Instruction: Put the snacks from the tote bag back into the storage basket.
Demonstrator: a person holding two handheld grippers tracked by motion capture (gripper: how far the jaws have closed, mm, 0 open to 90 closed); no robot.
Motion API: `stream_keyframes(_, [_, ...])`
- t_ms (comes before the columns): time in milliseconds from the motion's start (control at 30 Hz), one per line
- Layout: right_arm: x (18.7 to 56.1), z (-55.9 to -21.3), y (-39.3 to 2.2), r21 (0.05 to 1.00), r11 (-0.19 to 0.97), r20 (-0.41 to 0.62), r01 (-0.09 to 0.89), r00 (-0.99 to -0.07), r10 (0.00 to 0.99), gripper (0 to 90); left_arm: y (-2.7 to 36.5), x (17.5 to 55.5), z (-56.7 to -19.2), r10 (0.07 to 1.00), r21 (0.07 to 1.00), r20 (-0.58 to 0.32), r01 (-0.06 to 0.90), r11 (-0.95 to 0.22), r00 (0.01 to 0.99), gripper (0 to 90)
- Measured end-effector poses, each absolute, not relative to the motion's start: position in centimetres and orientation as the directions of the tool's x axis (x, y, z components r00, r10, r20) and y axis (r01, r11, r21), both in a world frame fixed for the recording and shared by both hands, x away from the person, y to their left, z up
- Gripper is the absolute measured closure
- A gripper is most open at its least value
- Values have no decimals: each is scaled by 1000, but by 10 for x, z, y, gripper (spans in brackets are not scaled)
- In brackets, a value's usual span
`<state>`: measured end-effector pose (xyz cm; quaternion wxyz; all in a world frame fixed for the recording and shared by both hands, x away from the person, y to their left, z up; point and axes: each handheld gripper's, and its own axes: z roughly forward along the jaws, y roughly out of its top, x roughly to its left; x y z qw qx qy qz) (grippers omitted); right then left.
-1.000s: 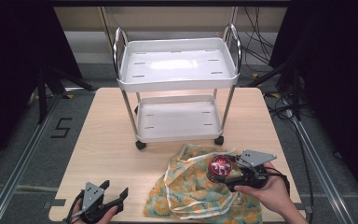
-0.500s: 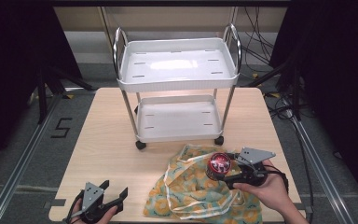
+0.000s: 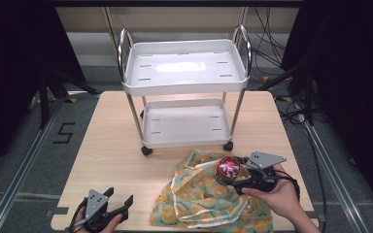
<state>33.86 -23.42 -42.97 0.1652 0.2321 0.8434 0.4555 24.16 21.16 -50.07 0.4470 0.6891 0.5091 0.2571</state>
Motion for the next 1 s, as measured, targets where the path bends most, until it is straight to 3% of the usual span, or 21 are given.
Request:
stream_keyframes(33, [337,-430,-233,843,464,-39,271,-830,556,260,211,242,-501,932,878,-102,472,-79,347,258])
stream_keyframes(733, [339,-425,-231,849,458,-53,264,-819,571,260,212,241,-500,934,875,-93,476,-89,344,257])
stream_keyframes(833, [342,-424,-231,852,472,-90,227,-824,559,260,212,242,-501,931,879,-101,470,-81,350,257])
stream_keyframes(1000, [341,-422,-230,855,452,-64,253,-815,576,260,212,242,-501,931,879,-100,469,-83,352,257])
